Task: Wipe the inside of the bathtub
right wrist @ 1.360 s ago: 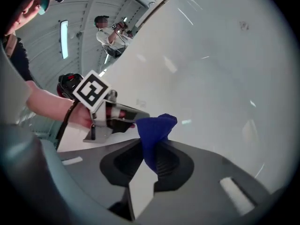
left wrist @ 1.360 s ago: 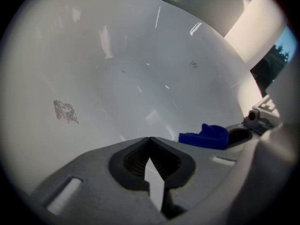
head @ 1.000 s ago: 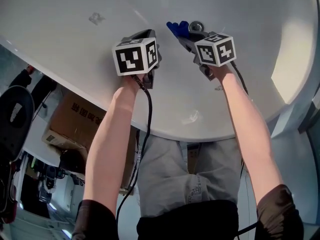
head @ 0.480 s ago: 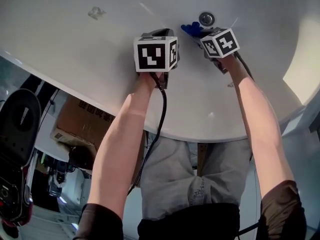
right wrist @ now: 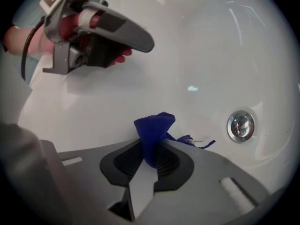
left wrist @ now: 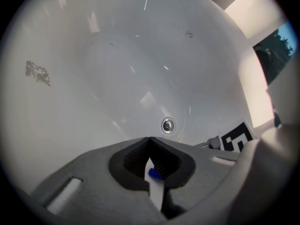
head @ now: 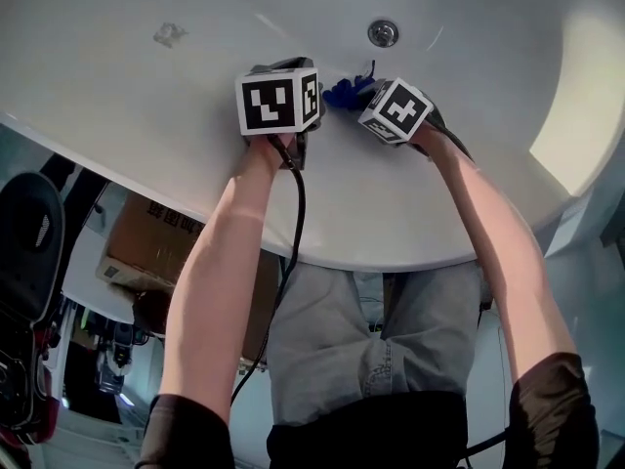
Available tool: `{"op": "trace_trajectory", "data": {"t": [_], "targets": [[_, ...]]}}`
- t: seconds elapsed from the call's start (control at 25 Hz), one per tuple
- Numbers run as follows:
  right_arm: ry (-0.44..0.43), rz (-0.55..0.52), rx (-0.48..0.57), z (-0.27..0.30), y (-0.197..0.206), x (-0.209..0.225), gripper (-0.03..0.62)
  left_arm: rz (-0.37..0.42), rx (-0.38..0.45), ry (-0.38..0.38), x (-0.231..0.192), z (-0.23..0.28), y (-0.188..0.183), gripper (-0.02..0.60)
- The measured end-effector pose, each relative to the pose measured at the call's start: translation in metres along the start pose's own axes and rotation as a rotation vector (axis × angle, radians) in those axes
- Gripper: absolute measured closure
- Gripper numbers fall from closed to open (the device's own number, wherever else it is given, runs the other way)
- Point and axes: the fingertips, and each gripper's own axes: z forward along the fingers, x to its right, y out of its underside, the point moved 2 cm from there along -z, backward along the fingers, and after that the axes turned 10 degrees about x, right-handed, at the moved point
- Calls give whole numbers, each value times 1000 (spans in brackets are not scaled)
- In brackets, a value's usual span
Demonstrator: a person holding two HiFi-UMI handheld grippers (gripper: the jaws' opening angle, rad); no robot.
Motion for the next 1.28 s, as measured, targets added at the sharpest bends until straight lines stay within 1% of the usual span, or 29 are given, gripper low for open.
{"op": "trace_trajectory", "data": {"t": [0.08,0.24,0.4,0.48,0.64,0.76,0.84,1.08,1.28], "targets": [[-37,-49,-26,-6,2,-15,533,-7,6,0,2,-3,1,578],[-123,-112,-54,-15,1,-48,533,-24,-4,-13,4,-9,7,578],[-201,-217,-92,-27,1,-81,532,-56,-11,-7,13,-11,14,578],[-246,-239,-96,-33,-2,-97,531,-58,-12,-5,15,-12,15,577],[-367,-223,-105,-45,-3,-129,533,-66,-19,-6,18,-15,20,577],[-495,-201,-182,-57,6,-149,533,-72,-13,-10,18,-16,20,578],[-578,-188,-210,-68,9,-161,533,-76,-9,-11,19,-16,21,578],[-809,-117,-218,-96,6,-193,533,-73,-21,-6,27,-18,31,578],[-934,-97,-231,-111,10,-214,533,-58,-36,-3,32,-17,38,578]]}}
